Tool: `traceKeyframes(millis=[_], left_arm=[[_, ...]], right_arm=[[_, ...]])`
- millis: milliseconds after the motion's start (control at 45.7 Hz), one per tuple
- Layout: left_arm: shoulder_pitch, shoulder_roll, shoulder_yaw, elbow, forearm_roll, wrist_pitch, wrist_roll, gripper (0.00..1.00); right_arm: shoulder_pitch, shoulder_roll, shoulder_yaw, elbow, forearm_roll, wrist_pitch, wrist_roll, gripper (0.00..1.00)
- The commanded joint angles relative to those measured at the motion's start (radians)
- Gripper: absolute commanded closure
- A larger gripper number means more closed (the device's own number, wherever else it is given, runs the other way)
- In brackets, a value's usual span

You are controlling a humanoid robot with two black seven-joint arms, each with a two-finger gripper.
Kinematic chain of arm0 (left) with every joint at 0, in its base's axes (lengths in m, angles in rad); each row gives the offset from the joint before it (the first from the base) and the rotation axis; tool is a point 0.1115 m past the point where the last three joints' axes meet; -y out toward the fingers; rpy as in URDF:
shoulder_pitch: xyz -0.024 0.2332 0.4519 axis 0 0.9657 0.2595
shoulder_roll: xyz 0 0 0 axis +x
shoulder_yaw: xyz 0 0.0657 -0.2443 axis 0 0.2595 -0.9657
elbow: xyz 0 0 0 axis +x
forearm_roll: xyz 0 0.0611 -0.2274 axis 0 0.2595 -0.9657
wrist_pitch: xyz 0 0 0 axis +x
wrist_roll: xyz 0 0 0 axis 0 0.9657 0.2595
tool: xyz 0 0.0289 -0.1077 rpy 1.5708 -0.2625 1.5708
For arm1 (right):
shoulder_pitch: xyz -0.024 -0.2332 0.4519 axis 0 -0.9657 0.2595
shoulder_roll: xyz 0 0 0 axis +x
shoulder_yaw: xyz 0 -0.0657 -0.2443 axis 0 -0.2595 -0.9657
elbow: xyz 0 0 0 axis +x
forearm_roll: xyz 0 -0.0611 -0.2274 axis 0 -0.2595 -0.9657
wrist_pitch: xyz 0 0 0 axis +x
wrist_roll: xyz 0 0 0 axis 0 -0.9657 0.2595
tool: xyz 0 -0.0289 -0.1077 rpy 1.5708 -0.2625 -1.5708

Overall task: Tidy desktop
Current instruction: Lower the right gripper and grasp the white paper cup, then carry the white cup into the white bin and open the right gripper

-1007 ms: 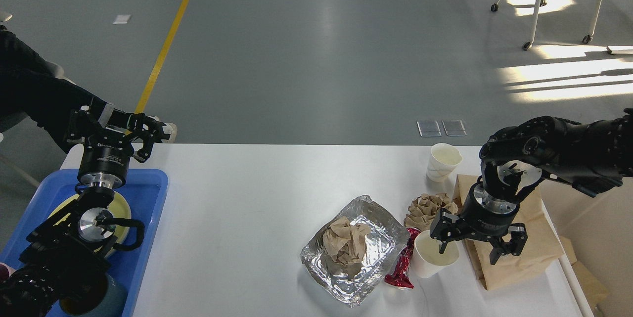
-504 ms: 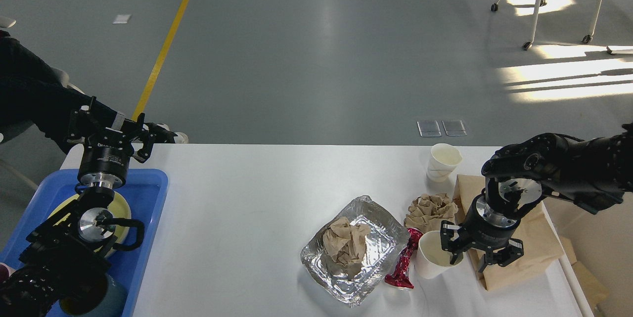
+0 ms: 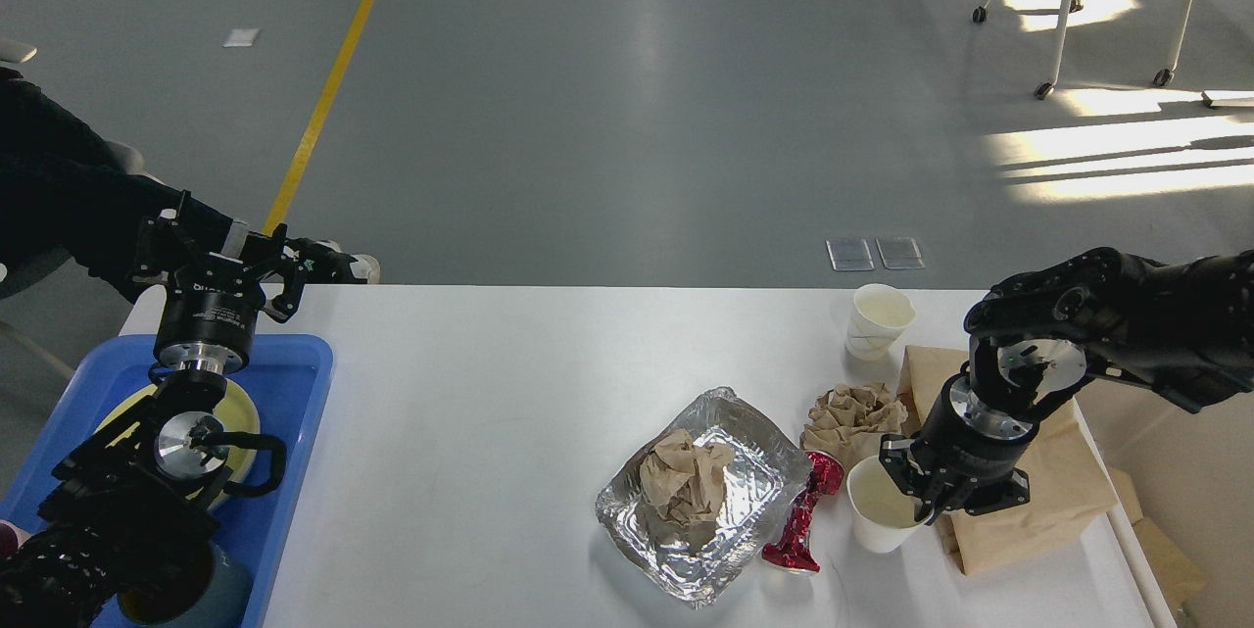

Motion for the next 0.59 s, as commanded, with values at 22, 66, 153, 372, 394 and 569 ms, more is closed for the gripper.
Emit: traceKeyframes(millis=[22, 66, 153, 372, 394, 569], left_arm=[[0.000, 0.000, 0.000, 0.000, 0.000, 0.000, 0.000, 0.03], [0.000, 0.000, 0.000, 0.000, 0.000, 0.000, 0.000, 0.03], [0.000, 0.000, 0.000, 0.000, 0.000, 0.000, 0.000, 0.03], [0.000, 0.000, 0.000, 0.000, 0.000, 0.000, 0.000, 0.03], [0.000, 0.000, 0.000, 0.000, 0.000, 0.000, 0.000, 0.03], [0.000, 0.000, 0.000, 0.000, 0.000, 0.000, 0.000, 0.03]], right_arm=[[0.105, -0.062, 0.002, 0.074, 0.000, 0.010, 0.000, 1.00], [0.148, -0.085, 0.000, 0.098, 0.000, 0.013, 0.000, 1.00], [0.254, -0.143, -0.002, 0.163, 0.000, 0.035, 0.000, 1.00], [0.554, -0.240, 0.003, 0.192, 0.001, 0.213, 0.006, 1.00], [0.582, -0.249, 0.003, 0.192, 0.001, 0.220, 0.008, 1.00], [0.774, -0.295, 0.000, 0.189, 0.003, 0.234, 0.008, 1.00]])
